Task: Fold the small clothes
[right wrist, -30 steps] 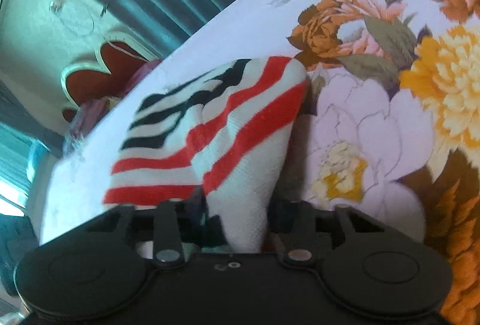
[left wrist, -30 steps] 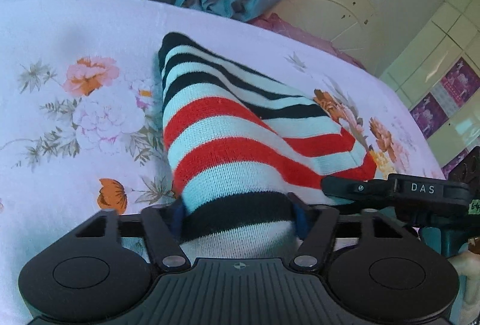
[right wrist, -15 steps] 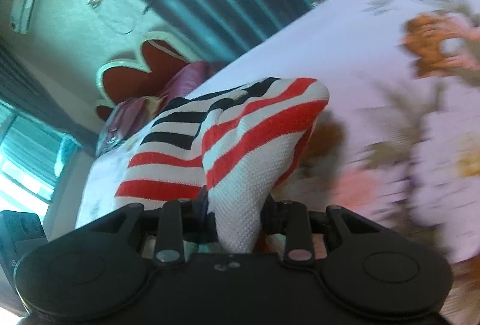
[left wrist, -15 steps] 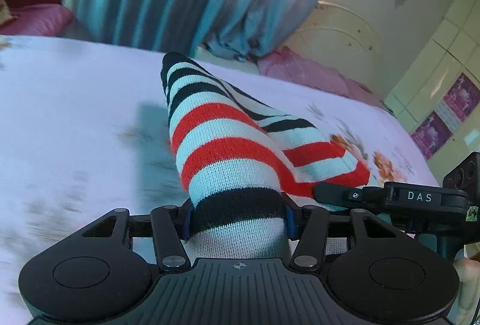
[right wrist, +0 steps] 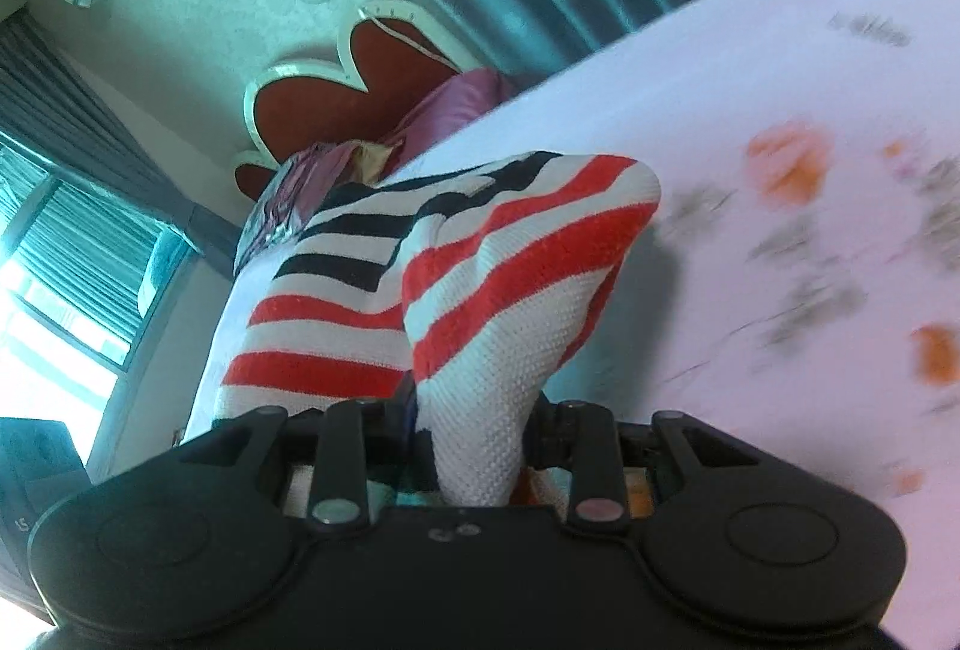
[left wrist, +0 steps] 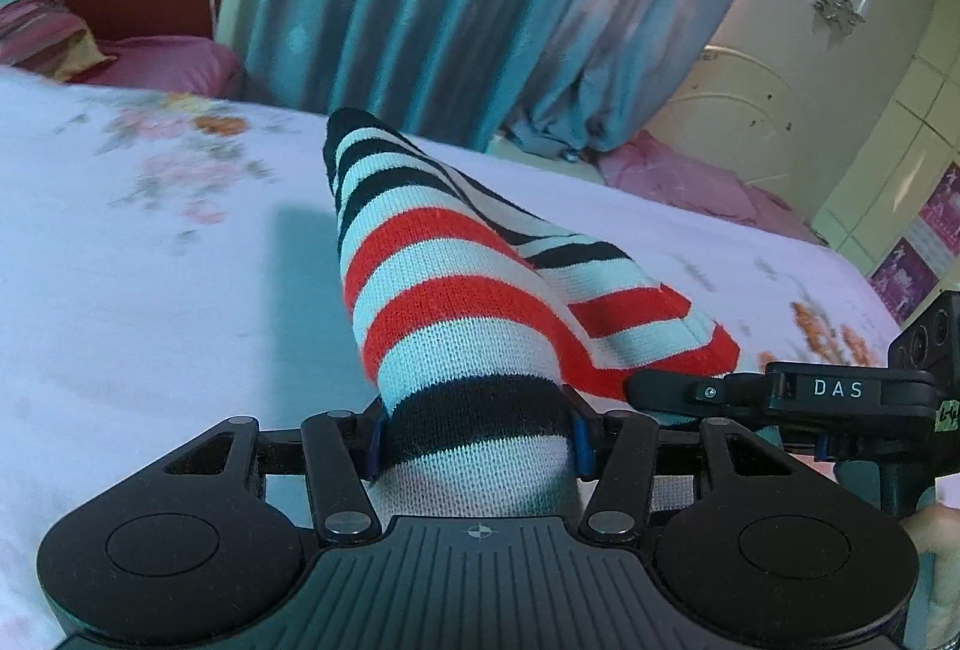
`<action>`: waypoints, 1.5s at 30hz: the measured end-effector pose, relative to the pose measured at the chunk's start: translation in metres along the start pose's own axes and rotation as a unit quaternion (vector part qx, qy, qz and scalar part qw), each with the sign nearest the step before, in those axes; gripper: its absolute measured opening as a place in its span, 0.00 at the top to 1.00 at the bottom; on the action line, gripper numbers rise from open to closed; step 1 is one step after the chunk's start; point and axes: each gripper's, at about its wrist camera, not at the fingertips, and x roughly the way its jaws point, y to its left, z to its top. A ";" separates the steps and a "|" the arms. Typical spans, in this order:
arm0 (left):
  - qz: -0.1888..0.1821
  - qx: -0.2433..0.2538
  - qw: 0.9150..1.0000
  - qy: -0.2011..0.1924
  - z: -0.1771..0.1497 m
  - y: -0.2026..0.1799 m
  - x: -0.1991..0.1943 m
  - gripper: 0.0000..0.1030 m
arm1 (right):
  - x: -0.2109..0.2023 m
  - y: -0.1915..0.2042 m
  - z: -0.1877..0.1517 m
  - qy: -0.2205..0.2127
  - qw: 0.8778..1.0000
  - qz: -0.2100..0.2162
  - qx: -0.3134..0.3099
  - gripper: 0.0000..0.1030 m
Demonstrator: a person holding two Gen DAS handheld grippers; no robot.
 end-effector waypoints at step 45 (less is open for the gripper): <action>0.090 0.036 0.995 -0.016 -0.030 0.026 -0.010 0.35 | 0.034 0.096 -0.036 -0.051 0.972 -0.166 -0.159 0.79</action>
